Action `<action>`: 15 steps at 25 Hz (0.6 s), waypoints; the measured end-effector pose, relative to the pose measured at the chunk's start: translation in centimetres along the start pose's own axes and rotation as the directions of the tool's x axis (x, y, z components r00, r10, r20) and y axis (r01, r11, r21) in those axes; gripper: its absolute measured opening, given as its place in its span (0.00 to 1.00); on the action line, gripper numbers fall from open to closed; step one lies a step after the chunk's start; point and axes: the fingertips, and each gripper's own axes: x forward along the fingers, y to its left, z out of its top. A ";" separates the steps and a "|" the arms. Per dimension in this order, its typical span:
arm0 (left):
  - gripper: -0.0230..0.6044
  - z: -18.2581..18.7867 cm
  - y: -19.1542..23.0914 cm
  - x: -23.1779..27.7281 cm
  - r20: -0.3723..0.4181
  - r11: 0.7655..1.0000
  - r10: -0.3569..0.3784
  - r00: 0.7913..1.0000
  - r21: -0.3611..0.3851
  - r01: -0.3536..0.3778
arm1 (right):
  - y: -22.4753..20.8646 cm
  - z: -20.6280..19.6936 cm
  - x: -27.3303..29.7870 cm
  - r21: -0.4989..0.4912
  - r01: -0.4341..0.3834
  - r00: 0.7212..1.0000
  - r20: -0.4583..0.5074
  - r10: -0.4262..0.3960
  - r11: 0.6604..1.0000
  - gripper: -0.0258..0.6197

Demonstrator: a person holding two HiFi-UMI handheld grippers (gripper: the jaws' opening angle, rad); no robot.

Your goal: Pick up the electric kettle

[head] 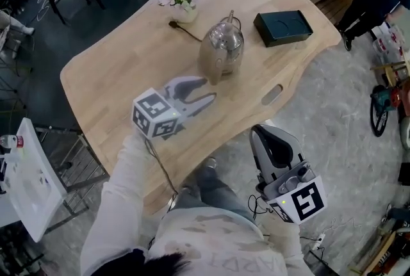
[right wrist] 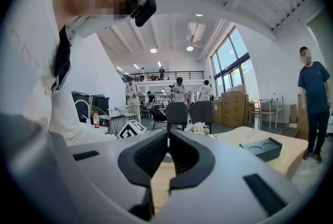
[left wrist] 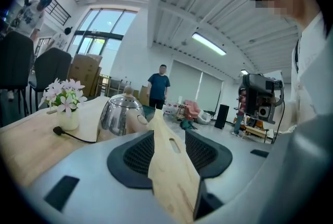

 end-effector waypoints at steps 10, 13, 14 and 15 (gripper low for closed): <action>0.31 -1.9 3.1 2.4 -0.074 1.000 -0.026 0.997 -0.003 0.025 | -2.4 -1.5 1.1 0.016 -0.006 0.999 -0.033 0.007 1.000 0.07; 0.32 -2.3 3.6 2.9 -0.085 0.999 -0.036 0.996 -0.002 0.036 | -2.8 -1.8 1.4 0.020 -0.012 0.999 -0.043 0.012 1.000 0.07; 0.32 -2.5 3.7 3.0 -0.088 0.999 -0.040 0.995 -0.002 0.040 | -2.9 -1.9 1.5 0.021 -0.014 0.999 -0.046 0.015 1.000 0.07; 0.33 -2.6 3.8 3.2 -0.093 0.999 -0.043 0.995 -0.001 0.044 | -3.0 -2.0 1.7 0.022 -0.016 0.999 -0.048 0.017 1.000 0.07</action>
